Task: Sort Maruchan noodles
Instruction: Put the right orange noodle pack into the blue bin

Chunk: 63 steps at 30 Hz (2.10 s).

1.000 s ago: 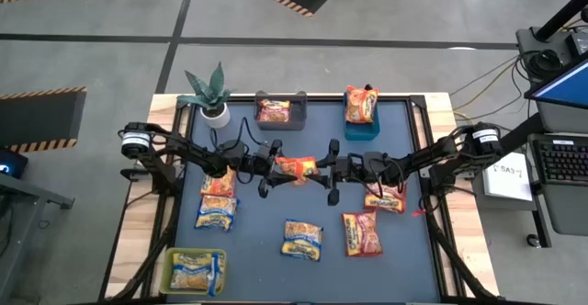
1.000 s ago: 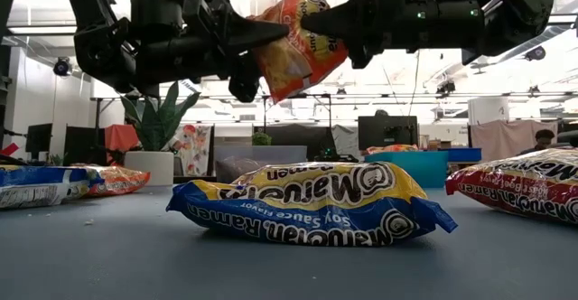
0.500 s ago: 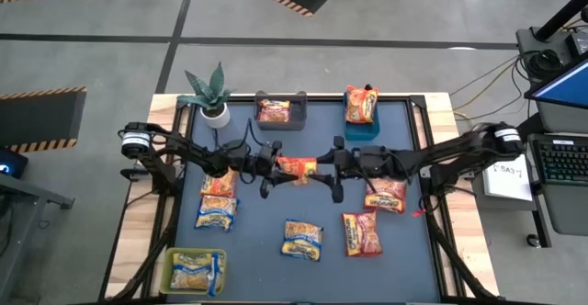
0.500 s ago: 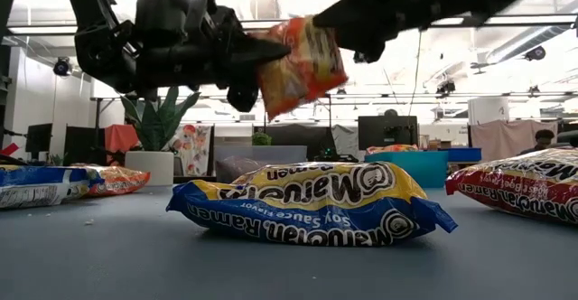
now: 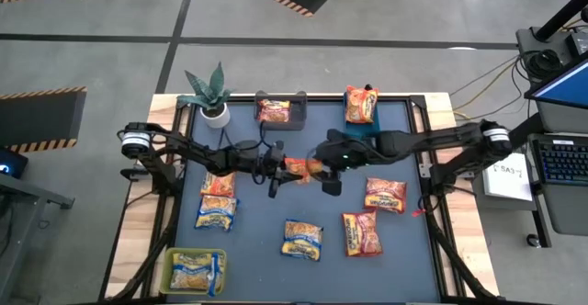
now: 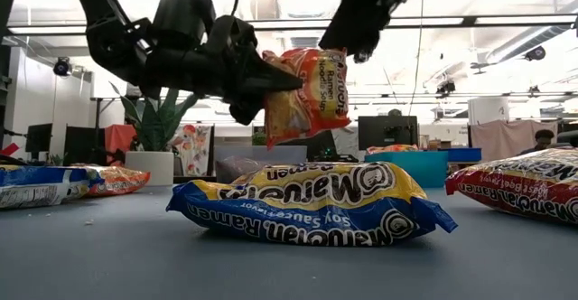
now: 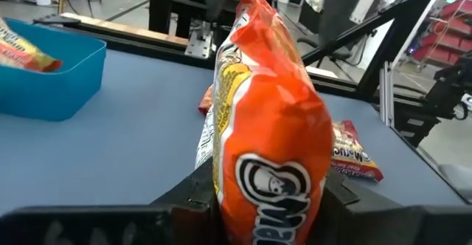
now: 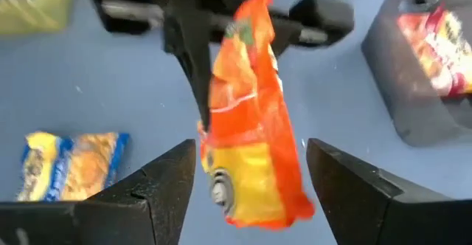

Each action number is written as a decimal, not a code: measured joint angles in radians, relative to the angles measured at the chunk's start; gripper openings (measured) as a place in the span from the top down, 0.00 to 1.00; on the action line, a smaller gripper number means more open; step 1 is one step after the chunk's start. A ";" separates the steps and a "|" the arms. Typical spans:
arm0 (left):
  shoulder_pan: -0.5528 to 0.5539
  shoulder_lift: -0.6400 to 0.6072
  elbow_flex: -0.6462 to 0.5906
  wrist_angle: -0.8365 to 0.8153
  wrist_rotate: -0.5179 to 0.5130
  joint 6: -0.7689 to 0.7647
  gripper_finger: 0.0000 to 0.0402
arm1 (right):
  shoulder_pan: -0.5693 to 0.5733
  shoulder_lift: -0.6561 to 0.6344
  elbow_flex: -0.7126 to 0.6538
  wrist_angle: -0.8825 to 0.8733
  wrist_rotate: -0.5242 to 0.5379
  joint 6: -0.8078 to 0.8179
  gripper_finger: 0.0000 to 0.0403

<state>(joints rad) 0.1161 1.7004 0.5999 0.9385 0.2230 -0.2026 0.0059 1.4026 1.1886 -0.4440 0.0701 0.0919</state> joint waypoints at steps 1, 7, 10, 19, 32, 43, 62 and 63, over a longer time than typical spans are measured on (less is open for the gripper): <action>-0.001 0.000 0.003 -0.008 0.000 0.008 0.74 | -0.007 0.022 0.028 -0.028 -0.008 -0.007 0.38; -0.004 0.000 0.008 -0.018 -0.002 0.019 0.74 | -0.041 0.126 0.178 -0.183 -0.044 -0.070 0.38; -0.004 0.000 0.008 -0.018 -0.007 0.019 0.75 | -0.057 0.166 0.229 -0.201 -0.120 -0.091 0.38; -0.004 0.000 0.026 -0.017 -0.016 0.019 0.74 | -0.071 0.238 0.303 -0.257 -0.202 -0.137 0.47; -0.004 0.000 0.026 -0.012 -0.022 0.035 0.67 | -0.081 0.236 0.303 -0.263 -0.201 -0.156 0.82; 0.002 -0.158 -0.035 -0.024 -0.030 0.164 0.34 | -0.109 0.223 0.304 -0.389 -0.192 -0.220 0.85; 0.005 -0.557 -0.236 -0.027 -0.085 0.141 0.31 | -0.587 -0.031 0.186 -0.484 -0.122 -0.487 0.84; 0.005 -0.557 -0.237 -0.030 -0.085 0.141 0.31 | -0.614 -0.040 0.167 -0.475 -0.121 -0.494 0.84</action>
<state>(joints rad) 0.1215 1.1437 0.3628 0.9084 0.1382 -0.0612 -0.6085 1.3621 1.3553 -0.9187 -0.0514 -0.4019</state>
